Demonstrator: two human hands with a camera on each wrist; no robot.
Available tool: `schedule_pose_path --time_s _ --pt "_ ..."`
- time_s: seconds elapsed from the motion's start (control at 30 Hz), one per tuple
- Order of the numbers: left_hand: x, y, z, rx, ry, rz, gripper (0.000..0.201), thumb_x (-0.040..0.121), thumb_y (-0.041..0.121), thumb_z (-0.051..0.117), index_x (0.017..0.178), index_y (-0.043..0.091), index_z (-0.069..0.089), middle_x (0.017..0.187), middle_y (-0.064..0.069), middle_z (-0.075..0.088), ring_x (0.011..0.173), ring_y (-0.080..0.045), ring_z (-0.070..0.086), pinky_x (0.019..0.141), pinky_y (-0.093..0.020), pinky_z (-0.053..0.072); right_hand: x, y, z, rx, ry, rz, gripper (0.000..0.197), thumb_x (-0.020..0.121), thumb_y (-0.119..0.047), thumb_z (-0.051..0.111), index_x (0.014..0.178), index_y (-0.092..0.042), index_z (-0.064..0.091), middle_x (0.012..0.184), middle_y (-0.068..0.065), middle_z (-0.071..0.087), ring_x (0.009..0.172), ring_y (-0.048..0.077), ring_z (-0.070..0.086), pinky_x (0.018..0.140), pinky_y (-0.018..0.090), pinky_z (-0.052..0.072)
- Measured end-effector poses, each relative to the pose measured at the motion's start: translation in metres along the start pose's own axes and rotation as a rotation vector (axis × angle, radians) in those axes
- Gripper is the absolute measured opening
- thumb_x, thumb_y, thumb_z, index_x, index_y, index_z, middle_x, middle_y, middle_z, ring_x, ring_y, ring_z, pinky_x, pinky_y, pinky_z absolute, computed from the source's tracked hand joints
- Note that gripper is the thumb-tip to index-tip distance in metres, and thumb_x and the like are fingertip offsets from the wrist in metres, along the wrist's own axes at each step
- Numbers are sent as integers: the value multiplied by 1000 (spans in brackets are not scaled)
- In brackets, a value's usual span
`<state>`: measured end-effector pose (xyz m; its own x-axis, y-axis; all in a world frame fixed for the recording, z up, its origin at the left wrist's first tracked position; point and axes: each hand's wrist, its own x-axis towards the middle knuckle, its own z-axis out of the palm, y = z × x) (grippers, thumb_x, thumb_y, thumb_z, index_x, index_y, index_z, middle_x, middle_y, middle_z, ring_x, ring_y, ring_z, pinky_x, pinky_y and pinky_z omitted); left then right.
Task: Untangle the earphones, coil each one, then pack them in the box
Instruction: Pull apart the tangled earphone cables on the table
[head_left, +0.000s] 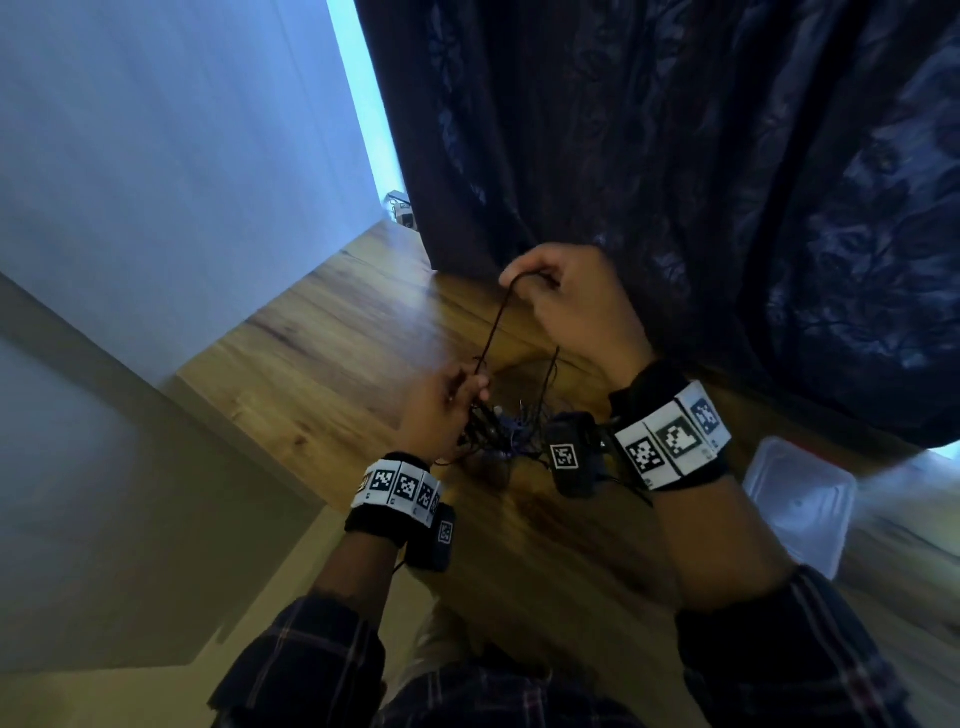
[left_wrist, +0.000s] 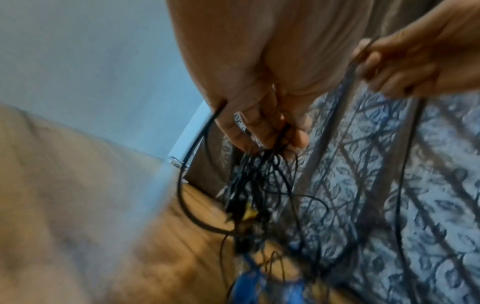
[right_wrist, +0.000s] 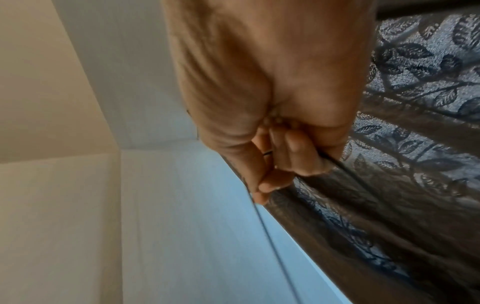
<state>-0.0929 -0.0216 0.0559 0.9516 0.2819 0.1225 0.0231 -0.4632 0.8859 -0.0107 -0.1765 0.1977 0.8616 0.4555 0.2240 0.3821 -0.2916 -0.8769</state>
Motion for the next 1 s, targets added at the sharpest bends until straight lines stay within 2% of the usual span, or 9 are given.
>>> schedule_pose_path --time_s 0.23,0.3,0.4,0.5,0.6,0.7,0.83,0.9,1.0 --pt "14 -11 -6 81 -22 -73 24 95 34 60 99 13 70 91 -4 72 85 -18 67 74 -28 52 -4 -2 -1 175 301 -4 19 96 -3 57 104 -9 73 98 -4 72 82 11 66 69 11 48" --pt "17 -10 -11 63 18 -53 23 94 32 63 101 13 73 94 -3 73 88 -18 69 76 -26 53 -7 12 -1 72 296 44 16 97 -11 59 106 -14 72 102 -4 71 92 9 65 81 19 52" --pt "16 -5 -18 -32 81 -32 14 93 29 65 98 21 75 92 3 74 90 -12 70 80 -28 55 -15 40 -1 -198 114 189 21 98 -19 60 118 -18 66 118 1 68 113 17 62 96 32 50" --pt "15 0 -20 -121 83 -38 13 94 26 63 94 21 75 83 6 74 82 -10 70 76 -32 57 -33 58 9 -376 -135 408 60 93 -20 67 146 -23 39 144 6 46 136 27 43 107 40 42" --pt "14 4 -18 -206 85 -64 16 95 25 63 95 16 75 83 -4 75 79 -15 71 72 -34 59 -52 61 26 -530 -94 333 87 88 -22 72 155 -25 16 154 9 22 144 33 20 119 53 22" --pt "13 8 -14 -212 87 -67 20 96 26 62 95 11 75 82 -7 74 75 -10 70 66 -25 56 -63 58 41 -480 37 167 72 88 -22 70 148 -25 29 147 5 32 137 26 26 113 48 24" --pt "14 6 -7 -216 77 -113 20 96 32 61 91 18 75 83 -1 76 81 -14 73 75 -34 60 -73 57 56 -504 243 -8 24 89 -14 66 110 -20 56 116 2 53 111 23 48 97 42 38" --pt "14 4 -4 -228 79 -135 22 97 32 59 87 21 74 79 2 75 79 -15 72 76 -37 59 -74 59 59 -492 295 0 16 89 -9 65 97 -19 54 106 0 55 101 21 53 90 41 44" --pt "12 4 -1 -236 97 -127 23 98 27 57 81 25 71 68 10 71 69 -7 67 68 -32 56 -74 65 55 -446 249 102 16 91 -10 63 99 -21 55 113 -1 53 106 21 56 95 39 45"
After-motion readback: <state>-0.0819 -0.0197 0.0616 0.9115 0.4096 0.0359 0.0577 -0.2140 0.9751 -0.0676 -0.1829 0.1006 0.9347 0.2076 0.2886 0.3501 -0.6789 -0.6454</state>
